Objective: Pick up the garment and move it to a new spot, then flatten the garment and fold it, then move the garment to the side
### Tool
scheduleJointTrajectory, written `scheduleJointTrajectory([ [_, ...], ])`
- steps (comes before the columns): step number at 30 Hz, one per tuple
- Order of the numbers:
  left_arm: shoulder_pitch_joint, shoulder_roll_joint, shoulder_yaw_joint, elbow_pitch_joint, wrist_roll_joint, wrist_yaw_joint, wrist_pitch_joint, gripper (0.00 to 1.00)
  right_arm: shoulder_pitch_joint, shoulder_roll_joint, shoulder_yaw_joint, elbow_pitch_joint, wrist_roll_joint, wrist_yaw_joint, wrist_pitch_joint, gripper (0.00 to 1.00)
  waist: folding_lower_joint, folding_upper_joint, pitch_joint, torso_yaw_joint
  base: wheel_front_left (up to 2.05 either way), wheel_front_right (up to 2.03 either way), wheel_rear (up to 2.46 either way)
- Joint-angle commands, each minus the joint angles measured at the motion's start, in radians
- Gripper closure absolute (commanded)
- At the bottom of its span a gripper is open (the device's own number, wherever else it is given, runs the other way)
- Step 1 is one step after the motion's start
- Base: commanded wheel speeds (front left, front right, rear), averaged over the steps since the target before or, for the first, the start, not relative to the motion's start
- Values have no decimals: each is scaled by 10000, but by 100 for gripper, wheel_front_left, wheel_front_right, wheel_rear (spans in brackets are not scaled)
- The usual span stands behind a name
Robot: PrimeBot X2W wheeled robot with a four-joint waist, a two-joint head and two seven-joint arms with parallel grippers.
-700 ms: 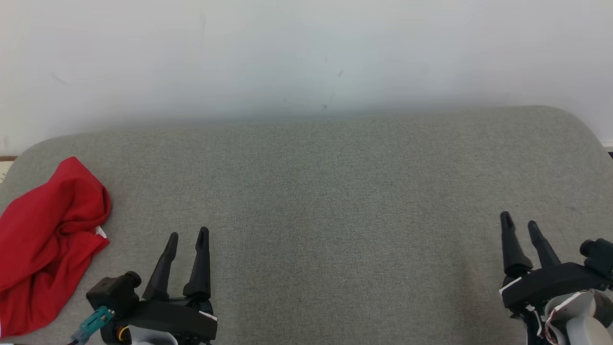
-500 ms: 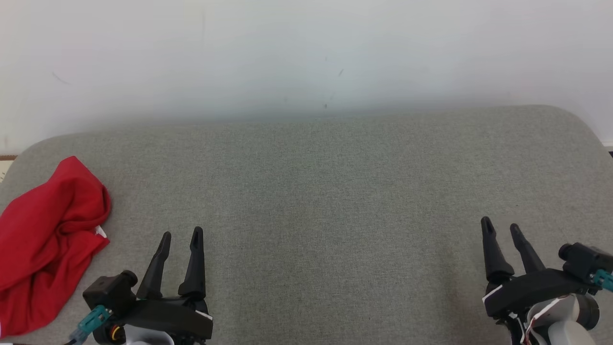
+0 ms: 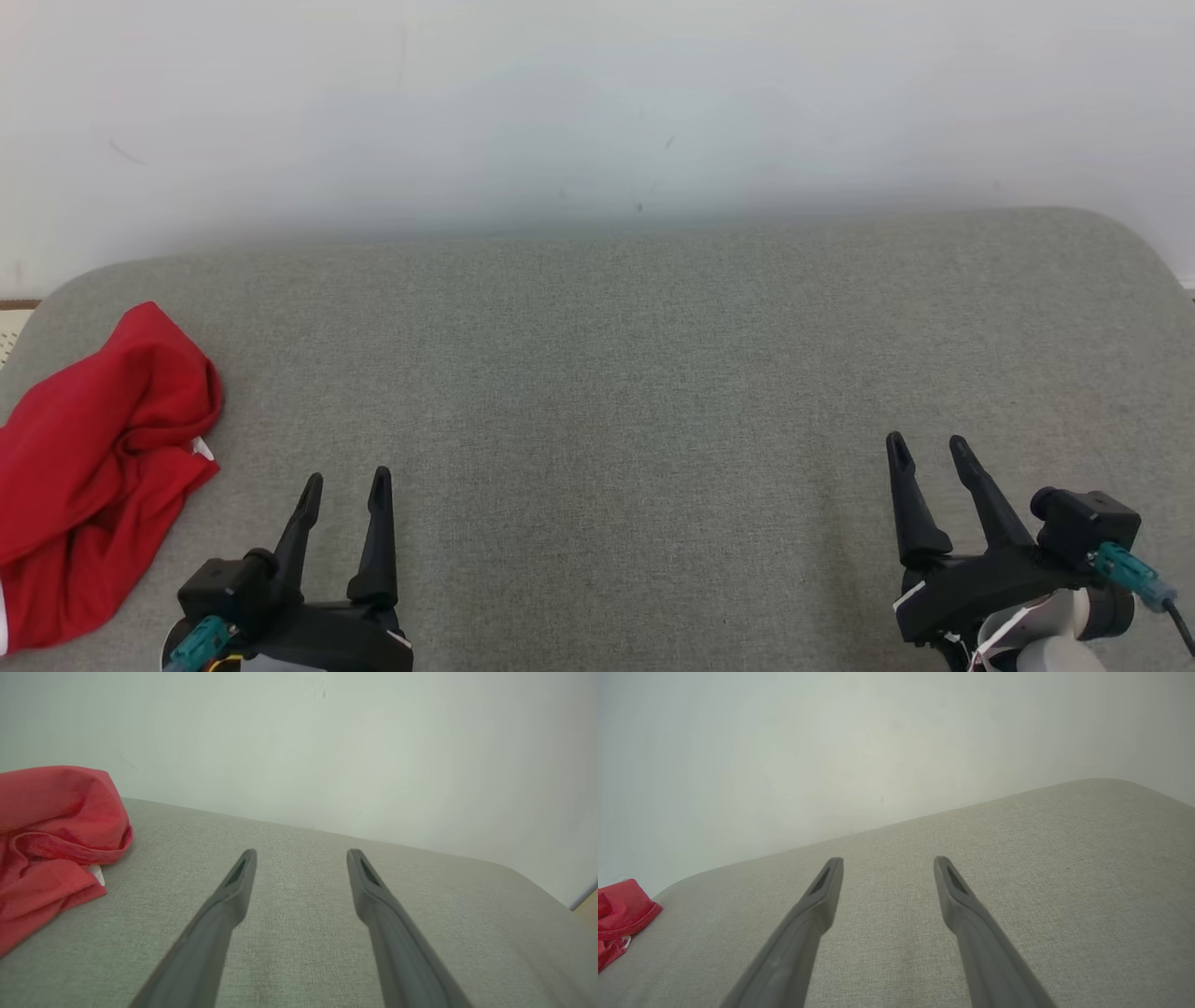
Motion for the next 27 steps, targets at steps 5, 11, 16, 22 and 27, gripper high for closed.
scheduleJointTrajectory([
  [5,144,32,253,-264,600,162,-58,0,249,57,235,-514,-617,5,-306,0,0,0,-10,42,0,0,0],
  [11,238,76,455,-427,1066,274,-68,0,619,231,269,-1034,-1049,6,-412,0,0,0,-42,58,0,0,0],
  [16,312,229,463,-389,1696,374,-37,0,860,305,162,-1406,-1684,6,-77,0,0,0,-53,17,0,0,0],
  [22,418,293,465,-425,2327,526,-14,0,1088,232,1,-2009,-2464,6,323,0,0,0,-35,-4,0,0,0],
  [27,466,303,513,-444,2703,622,-11,0,1255,156,-12,-2382,-2754,7,523,0,0,0,-31,15,0,0,0],
])
